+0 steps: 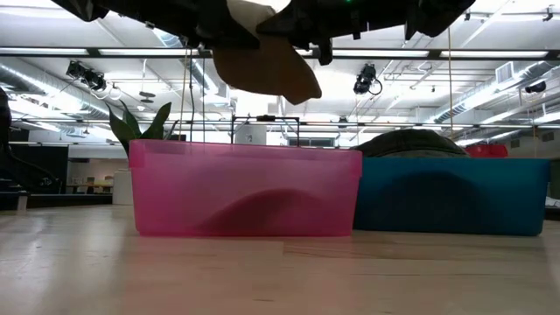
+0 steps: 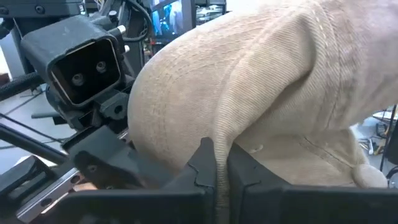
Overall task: Pick & Place hat
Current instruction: Put the brown cap into the red bin
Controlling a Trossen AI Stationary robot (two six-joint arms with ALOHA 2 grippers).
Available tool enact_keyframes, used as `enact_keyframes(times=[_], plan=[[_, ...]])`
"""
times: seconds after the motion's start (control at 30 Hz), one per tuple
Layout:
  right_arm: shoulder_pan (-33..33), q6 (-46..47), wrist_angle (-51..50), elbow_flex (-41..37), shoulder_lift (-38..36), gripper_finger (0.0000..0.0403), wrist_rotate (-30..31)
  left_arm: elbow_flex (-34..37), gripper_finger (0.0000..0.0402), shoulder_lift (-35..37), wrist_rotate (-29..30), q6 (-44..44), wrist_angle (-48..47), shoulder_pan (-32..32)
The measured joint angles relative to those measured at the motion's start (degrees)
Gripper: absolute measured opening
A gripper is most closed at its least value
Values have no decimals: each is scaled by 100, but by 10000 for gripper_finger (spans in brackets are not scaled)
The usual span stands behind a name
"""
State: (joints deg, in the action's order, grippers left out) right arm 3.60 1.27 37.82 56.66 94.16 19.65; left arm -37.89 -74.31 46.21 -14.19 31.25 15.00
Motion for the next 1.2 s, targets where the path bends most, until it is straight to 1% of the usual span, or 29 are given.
enact_keyframes(times=[0.27, 0.4, 0.53, 0.63, 0.73, 0.83, 0.9, 1.0, 1.07, 1.13, 1.2], plan=[[-7, -78, -308, 0, -302, 6, 36, -2, 179, 21, -68, 146, -123, 72], [1, -176, -485, 0, -505, 6, 41, -2, 217, 138, -30, 69, -190, 199], [0, -216, -815, 0, -733, 5, 59, -2, 233, 410, 119, -32, -297, 436], [0, -214, -1189, 0, -956, 6, 67, -2, 235, 737, 367, -61, -480, 663], [0, -214, -1732, 0, -1216, 6, -7, -3, 233, 1148, 461, 28, -877, 865], [-1, -139, -2241, 0, -1434, 7, -405, -4, 227, 1571, 416, 312, -1379, 986], [-12, -105, -2364, 0, -1520, 7, -855, -4, 223, 1846, 268, 497, -1777, 1003], [-26, -106, -2465, 0, -1546, 8, -1737, -4, 218, 2164, -71, 770, -2238, 993], [-50, -136, -2483, 0, -1533, 8, -2205, -4, 216, 2327, -160, 853, -2430, 994], [-92, -150, -2524, 0, -1486, 8, -2565, -4, 214, 2495, -197, 912, -2629, 996], [-157, -151, -2642, 0, -1421, 8, -2804, -4, 213, 2637, -260, 956, -2753, 992]])
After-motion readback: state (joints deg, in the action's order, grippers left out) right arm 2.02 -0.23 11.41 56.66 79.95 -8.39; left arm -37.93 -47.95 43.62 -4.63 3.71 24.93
